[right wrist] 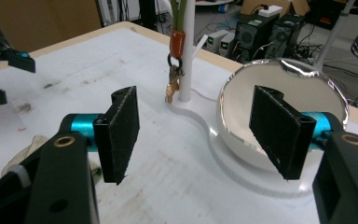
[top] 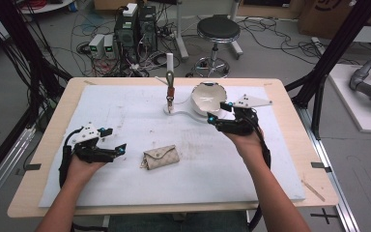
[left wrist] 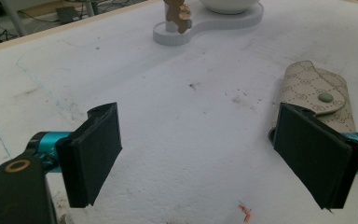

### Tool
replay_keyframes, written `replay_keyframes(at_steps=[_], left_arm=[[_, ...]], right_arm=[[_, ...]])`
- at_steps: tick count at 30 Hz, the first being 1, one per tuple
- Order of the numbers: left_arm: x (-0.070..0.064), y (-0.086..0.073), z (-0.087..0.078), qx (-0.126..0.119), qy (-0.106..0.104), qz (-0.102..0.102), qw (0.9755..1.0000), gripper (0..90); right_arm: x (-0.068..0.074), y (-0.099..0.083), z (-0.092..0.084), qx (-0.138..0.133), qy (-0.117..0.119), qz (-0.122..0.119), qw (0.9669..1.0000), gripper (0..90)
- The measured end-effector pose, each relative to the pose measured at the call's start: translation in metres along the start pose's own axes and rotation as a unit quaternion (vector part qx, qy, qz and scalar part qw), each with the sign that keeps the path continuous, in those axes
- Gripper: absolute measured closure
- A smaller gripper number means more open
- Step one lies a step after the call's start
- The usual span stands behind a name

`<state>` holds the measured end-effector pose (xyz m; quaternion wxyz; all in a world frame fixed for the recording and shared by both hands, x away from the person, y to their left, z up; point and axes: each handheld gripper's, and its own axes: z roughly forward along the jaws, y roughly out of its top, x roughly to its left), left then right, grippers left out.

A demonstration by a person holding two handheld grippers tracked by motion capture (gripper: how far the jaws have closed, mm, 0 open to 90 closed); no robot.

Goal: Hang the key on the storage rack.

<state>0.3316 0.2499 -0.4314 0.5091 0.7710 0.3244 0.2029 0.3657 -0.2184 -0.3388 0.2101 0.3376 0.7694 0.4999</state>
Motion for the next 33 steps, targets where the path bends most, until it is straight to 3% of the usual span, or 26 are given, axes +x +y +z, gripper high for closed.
replay_keyframes(at_steps=[6,24,33], left_arm=[[-0.001,0.0,-0.001,0.0,0.001,0.0,1.0,15.1],[-0.001,0.002,0.002,-0.003,-0.004,0.002,1.0,15.1],[-0.002,0.005,0.006,-0.009,-0.013,0.001,0.9999,15.1]], right_arm=[[0.0,-0.025,-0.019,-0.009,-0.012,0.005,0.9999,33.6],[-0.002,-0.067,-0.035,0.0,-0.031,0.017,0.9994,27.7],[-0.009,-0.09,-0.049,0.004,-0.053,0.038,0.9979,20.8]])
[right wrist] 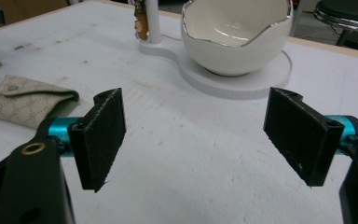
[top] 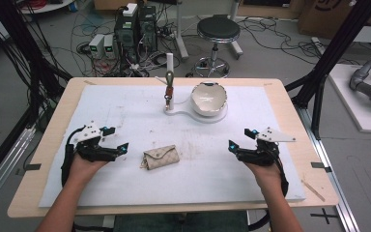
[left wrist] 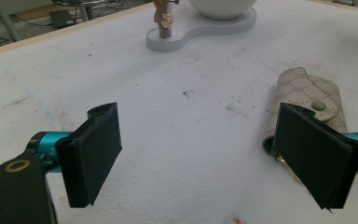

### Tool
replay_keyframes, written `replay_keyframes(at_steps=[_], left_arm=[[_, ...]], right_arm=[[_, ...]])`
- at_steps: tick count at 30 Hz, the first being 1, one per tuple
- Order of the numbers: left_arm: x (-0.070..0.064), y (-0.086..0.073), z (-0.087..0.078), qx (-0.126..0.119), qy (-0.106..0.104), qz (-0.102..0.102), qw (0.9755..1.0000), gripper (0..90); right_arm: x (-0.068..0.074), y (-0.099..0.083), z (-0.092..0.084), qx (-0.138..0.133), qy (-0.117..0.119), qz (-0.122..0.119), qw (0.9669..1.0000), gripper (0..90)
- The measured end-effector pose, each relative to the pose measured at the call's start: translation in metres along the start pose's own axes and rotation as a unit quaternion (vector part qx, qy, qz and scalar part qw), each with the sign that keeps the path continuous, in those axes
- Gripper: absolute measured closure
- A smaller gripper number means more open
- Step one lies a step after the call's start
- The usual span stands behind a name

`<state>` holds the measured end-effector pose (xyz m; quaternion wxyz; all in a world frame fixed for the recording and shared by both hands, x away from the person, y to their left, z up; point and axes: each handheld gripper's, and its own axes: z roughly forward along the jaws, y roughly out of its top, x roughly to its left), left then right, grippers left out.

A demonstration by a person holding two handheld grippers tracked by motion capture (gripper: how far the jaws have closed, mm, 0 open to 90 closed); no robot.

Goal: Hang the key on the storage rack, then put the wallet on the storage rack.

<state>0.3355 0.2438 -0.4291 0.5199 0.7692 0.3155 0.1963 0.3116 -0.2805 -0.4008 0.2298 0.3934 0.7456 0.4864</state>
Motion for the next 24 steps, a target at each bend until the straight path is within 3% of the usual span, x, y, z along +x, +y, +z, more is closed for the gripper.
replay_keyframes(at_steps=[7,24], left_arm=[[-0.001,0.003,0.006,-0.007,-0.01,-0.003,0.9999,15.1],[-0.006,0.005,0.011,-0.005,-0.03,0.004,0.9995,15.0]], right_arm=[[-0.008,-0.011,-0.004,0.0,-0.008,0.001,1.0,19.6],[-0.015,-0.013,-0.005,0.001,-0.011,0.012,0.9999,19.6]])
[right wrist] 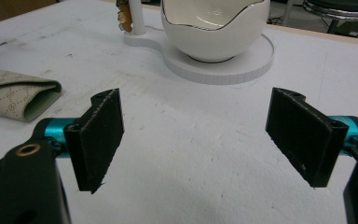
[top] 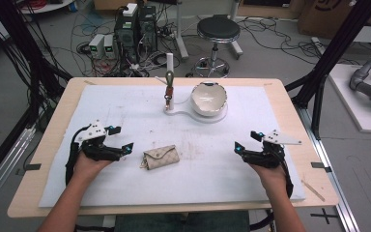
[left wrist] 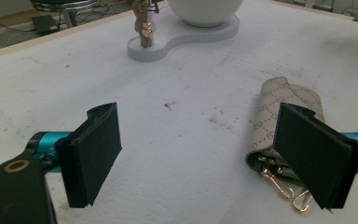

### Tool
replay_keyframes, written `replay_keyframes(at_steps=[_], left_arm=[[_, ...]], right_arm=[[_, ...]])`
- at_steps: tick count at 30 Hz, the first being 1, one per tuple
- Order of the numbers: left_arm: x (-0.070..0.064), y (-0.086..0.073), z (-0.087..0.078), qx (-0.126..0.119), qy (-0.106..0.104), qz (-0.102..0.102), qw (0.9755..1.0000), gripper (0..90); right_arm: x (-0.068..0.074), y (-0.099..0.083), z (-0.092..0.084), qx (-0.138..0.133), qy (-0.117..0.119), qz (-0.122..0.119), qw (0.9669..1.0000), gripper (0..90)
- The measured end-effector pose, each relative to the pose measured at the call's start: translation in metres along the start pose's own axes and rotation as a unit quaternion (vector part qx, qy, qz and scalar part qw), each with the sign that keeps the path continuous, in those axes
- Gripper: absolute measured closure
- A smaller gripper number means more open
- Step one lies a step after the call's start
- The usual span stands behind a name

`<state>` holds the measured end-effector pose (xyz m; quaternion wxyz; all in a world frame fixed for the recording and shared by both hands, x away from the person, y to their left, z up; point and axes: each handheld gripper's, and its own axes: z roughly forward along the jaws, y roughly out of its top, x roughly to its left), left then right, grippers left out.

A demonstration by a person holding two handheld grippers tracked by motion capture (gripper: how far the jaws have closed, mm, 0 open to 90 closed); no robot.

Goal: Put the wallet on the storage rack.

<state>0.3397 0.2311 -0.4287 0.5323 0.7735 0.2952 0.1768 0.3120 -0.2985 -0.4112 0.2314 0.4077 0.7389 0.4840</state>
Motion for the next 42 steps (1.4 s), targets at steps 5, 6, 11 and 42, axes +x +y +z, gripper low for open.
replay_keyframes(at_steps=[5,6,11,42], left_arm=[[-0.004,0.002,0.005,0.002,-0.013,0.003,0.9999,14.9],[-0.004,0.002,0.006,0.004,-0.016,0.003,0.9999,15.0],[-0.009,0.003,0.012,0.01,-0.036,0.01,0.9992,14.9],[-0.054,-0.001,0.07,0.169,-0.129,0.122,0.9694,15.1]], right_arm=[[0.0,-0.001,0.0,0.005,0.001,0.0,1.0,19.6],[0.0,-0.002,0.0,0.005,0.001,0.002,1.0,19.6],[0.0,-0.002,0.0,0.007,0.003,0.005,1.0,19.6],[0.0,-0.007,0.005,0.033,0.016,-0.002,0.9993,19.6]])
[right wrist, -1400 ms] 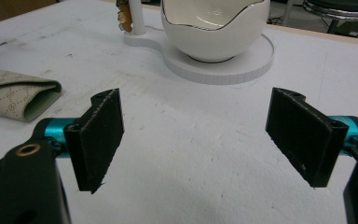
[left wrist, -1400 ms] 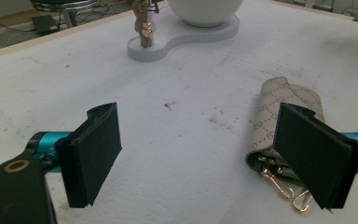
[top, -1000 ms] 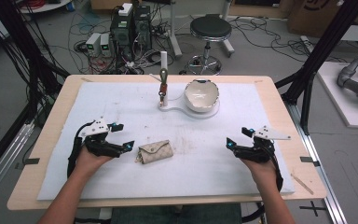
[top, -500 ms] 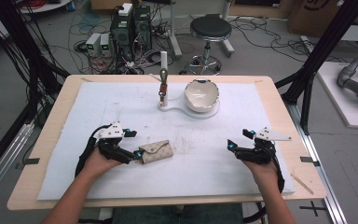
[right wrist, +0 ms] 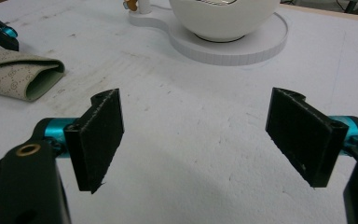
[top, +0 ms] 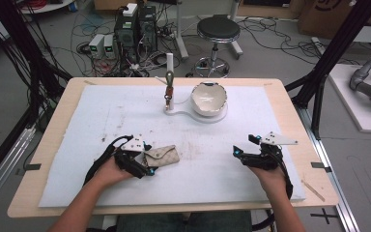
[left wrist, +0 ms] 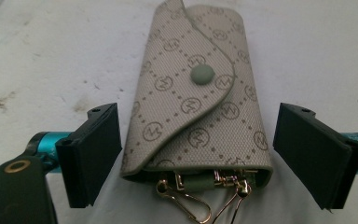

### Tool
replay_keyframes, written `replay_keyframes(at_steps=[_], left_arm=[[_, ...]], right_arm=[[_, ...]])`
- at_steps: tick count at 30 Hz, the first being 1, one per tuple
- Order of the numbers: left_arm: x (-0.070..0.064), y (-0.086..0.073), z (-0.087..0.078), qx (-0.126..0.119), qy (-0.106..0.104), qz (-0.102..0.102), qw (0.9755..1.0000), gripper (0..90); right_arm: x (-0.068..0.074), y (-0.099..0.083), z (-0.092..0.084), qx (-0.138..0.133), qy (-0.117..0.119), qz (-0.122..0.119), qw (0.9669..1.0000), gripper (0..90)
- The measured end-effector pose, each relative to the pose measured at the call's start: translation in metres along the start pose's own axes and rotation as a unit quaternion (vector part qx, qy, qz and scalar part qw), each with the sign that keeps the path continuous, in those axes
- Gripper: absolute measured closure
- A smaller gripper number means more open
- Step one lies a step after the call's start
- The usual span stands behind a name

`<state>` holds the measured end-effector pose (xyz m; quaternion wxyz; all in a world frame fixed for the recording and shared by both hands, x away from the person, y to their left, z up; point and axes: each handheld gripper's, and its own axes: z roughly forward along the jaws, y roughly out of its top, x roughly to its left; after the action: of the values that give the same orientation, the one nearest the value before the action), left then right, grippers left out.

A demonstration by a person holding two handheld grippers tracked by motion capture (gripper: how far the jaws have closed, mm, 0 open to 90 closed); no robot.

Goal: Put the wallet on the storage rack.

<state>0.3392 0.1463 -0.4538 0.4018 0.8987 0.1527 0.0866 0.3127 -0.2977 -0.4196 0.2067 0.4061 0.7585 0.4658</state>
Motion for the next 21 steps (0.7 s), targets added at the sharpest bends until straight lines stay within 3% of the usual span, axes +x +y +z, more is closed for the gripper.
replay_keyframes(at_steps=[13,18,21], left_arm=[[0.0031,0.0006,0.0011,0.009,-0.009,-0.011,0.9999,17.0],[0.0051,-0.0004,-0.0003,-0.002,-0.004,-0.026,0.9996,27.6],[0.0052,-0.0001,-0.0008,-0.001,-0.002,-0.02,0.9998,29.2]], right_arm=[[0.0006,-0.0006,0.0022,0.005,0.005,0.003,1.0,19.6],[-0.0001,-0.0008,0.0029,0.006,0.007,0.003,1.0,19.6],[0.0002,-0.001,0.0037,0.008,0.009,0.004,0.9999,19.7]])
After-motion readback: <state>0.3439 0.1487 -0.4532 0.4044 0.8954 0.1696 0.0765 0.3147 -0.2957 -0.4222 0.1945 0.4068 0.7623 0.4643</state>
